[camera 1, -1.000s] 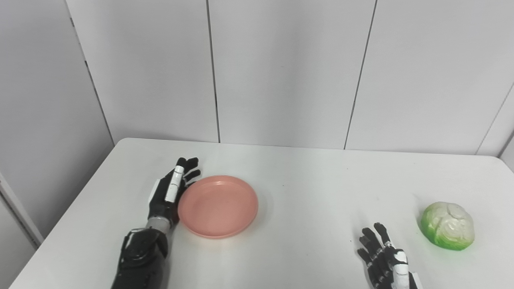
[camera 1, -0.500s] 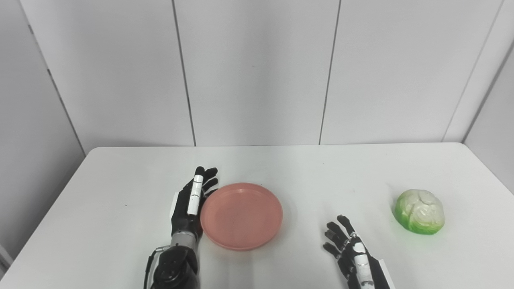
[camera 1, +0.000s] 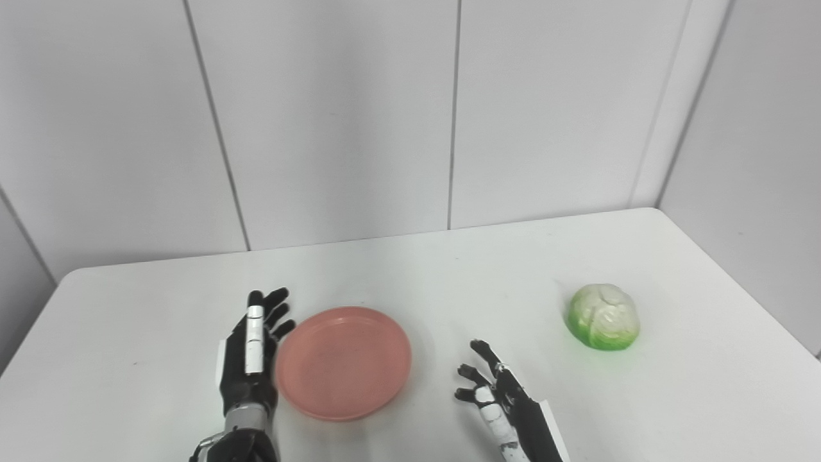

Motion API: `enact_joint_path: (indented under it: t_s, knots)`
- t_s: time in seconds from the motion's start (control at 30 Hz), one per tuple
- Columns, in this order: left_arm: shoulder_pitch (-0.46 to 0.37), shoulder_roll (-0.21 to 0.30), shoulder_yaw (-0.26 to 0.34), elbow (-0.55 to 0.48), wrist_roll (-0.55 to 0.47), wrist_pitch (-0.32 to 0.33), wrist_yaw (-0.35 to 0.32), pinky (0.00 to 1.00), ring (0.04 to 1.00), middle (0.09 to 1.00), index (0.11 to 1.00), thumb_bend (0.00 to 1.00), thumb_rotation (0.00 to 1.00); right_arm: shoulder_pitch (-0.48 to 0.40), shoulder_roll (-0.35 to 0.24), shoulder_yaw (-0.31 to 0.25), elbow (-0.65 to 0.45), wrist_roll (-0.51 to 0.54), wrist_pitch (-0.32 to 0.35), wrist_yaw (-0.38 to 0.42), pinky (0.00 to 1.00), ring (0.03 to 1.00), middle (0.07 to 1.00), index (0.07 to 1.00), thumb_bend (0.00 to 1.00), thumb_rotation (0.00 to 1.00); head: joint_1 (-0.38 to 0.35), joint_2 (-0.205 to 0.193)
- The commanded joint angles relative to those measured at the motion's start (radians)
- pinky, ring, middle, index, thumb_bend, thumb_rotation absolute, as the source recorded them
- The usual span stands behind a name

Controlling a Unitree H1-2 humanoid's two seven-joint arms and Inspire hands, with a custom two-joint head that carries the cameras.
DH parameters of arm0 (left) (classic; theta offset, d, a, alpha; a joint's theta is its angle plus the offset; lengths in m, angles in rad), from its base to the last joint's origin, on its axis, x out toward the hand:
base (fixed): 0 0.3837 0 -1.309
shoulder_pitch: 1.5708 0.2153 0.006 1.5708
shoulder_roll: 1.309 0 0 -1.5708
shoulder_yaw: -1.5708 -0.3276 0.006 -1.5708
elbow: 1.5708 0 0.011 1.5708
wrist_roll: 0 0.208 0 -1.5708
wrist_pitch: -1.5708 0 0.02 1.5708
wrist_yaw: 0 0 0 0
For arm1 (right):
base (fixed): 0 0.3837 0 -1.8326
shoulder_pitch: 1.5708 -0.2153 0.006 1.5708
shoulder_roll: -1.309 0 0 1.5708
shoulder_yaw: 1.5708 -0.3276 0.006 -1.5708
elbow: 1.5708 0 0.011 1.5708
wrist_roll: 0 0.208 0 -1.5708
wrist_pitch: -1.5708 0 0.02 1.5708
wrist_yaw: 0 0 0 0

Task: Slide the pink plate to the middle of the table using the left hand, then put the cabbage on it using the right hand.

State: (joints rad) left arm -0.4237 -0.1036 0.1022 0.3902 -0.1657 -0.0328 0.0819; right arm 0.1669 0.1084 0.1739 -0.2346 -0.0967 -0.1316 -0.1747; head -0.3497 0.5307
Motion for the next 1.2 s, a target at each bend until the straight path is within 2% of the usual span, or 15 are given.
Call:
enact_joint_path:
  t_s: [0.0, 0.03, 0.17, 0.3, 0.37, 0.43, 0.57, 0.6, 0.67, 0.8, 0.83, 0.93, 0.97, 1.03, 1.17]
  knots:
    - [0.0, -0.014, 0.002, -0.005, -0.014, 0.006, -0.009, 0.81, 0.855, 0.83, 0.607, 0.83, 0.87, 0.175, 0.079, -0.004, -0.025, -0.054, -0.188, -0.07, 0.68, 0.787, 0.929, 0.812, 0.65, 0.63, -0.003, 0.001]
    - [0.001, -0.013, 0.002, -0.004, -0.013, 0.007, -0.009, 0.8, 0.847, 0.826, 0.608, 0.83, 0.88, 0.174, 0.079, -0.004, -0.029, -0.068, -0.214, -0.086, 0.68, 0.786, 0.913, 0.797, 0.63, 0.57, -0.003, 0.001]
    - [0.002, -0.005, 0.006, 0.005, -0.027, 0.004, -0.022, 0.78, 0.846, 0.837, 0.608, 0.84, 0.87, 0.161, 0.051, -0.009, -0.11, -0.149, -0.195, -0.117, 0.68, 0.771, 0.858, 0.813, 0.7, 0.55, -0.004, -0.001]
    - [-0.003, -0.001, 0.016, 0.027, -0.037, 0.001, -0.032, 0.79, 0.839, 0.834, 0.611, 0.85, 0.88, 0.116, 0.004, -0.037, -0.205, -0.283, -0.102, -0.101, 0.71, 0.801, 0.867, 0.859, 0.73, 0.57, -0.007, -0.002]
    - [-0.009, 0.001, 0.019, 0.04, -0.036, -0.006, -0.036, 0.79, 0.83, 0.821, 0.607, 0.85, 0.88, 0.082, -0.021, -0.062, -0.245, -0.299, -0.047, -0.069, 0.73, 0.85, 0.909, 0.892, 0.78, 0.59, -0.009, -0.003]
    - [-0.018, 0.002, 0.019, 0.06, -0.037, -0.017, -0.041, 0.77, 0.825, 0.819, 0.605, 0.85, 0.88, 0.041, -0.042, -0.097, -0.279, -0.289, 0.021, -0.033, 0.75, 0.887, 0.937, 0.946, 0.88, 0.61, -0.006, -0.008]
    - [-0.035, -0.005, 0.024, 0.079, -0.036, -0.023, -0.033, 0.75, 0.82, 0.82, 0.609, 0.84, 0.87, -0.067, -0.105, -0.184, -0.342, -0.336, 0.186, 0.057, 0.71, 0.874, 0.949, 0.978, 0.95, 0.65, -0.001, -0.011]
    - [-0.038, -0.007, 0.025, 0.081, -0.036, -0.024, -0.032, 0.74, 0.82, 0.821, 0.609, 0.85, 0.87, -0.096, -0.127, -0.204, -0.355, -0.344, 0.225, 0.085, 0.71, 0.879, 0.953, 0.982, 0.96, 0.63, 0.001, -0.014]
    - [-0.041, -0.008, 0.027, 0.085, -0.036, -0.024, -0.032, 0.75, 0.83, 0.831, 0.613, 0.85, 0.86, -0.152, -0.189, -0.235, -0.374, -0.369, 0.3, 0.149, 0.72, 0.891, 0.969, 0.988, 0.98, 0.61, 0.002, -0.016]
    - [-0.035, -0.011, 0.021, 0.067, -0.028, -0.016, -0.031, 0.77, 0.836, 0.833, 0.62, 0.85, 0.88, -0.261, -0.364, -0.276, -0.378, -0.405, 0.443, 0.285, 0.72, 0.909, 0.983, 0.975, 1.0, 0.55, 0.007, -0.015]
    - [-0.034, -0.012, 0.022, 0.064, -0.029, -0.014, -0.031, 0.78, 0.835, 0.829, 0.615, 0.85, 0.87, -0.275, -0.389, -0.28, -0.377, -0.408, 0.462, 0.305, 0.71, 0.914, 0.984, 0.968, 1.0, 0.55, 0.007, -0.015]
    - [-0.033, -0.012, 0.026, 0.058, -0.029, -0.009, -0.029, 0.78, 0.831, 0.829, 0.612, 0.85, 0.88, -0.36, -0.551, -0.267, -0.331, -0.475, 0.537, 0.425, 0.71, 0.919, 0.983, 0.942, 1.0, 0.57, 0.014, -0.009]
    - [-0.032, -0.012, 0.028, 0.057, -0.03, -0.008, -0.029, 0.78, 0.834, 0.831, 0.613, 0.85, 0.87, -0.38, -0.586, -0.263, -0.317, -0.487, 0.551, 0.454, 0.73, 0.934, 0.978, 0.92, 1.0, 0.54, 0.014, -0.009]
    - [-0.032, -0.012, 0.029, 0.054, -0.031, -0.007, -0.028, 0.78, 0.841, 0.838, 0.612, 0.84, 0.88, -0.428, -0.656, -0.249, -0.267, -0.513, 0.568, 0.5, 0.69, 0.923, 0.956, 0.885, 1.0, 0.5, 0.021, -0.003]
    - [-0.034, -0.008, 0.029, 0.063, -0.022, -0.014, -0.026, 0.78, 0.838, 0.831, 0.608, 0.85, 0.87, -0.503, -0.735, -0.212, -0.13, -0.554, 0.522, 0.502, 0.61, 0.869, 0.927, 0.868, 1.0, 0.48, 0.031, 0.005]
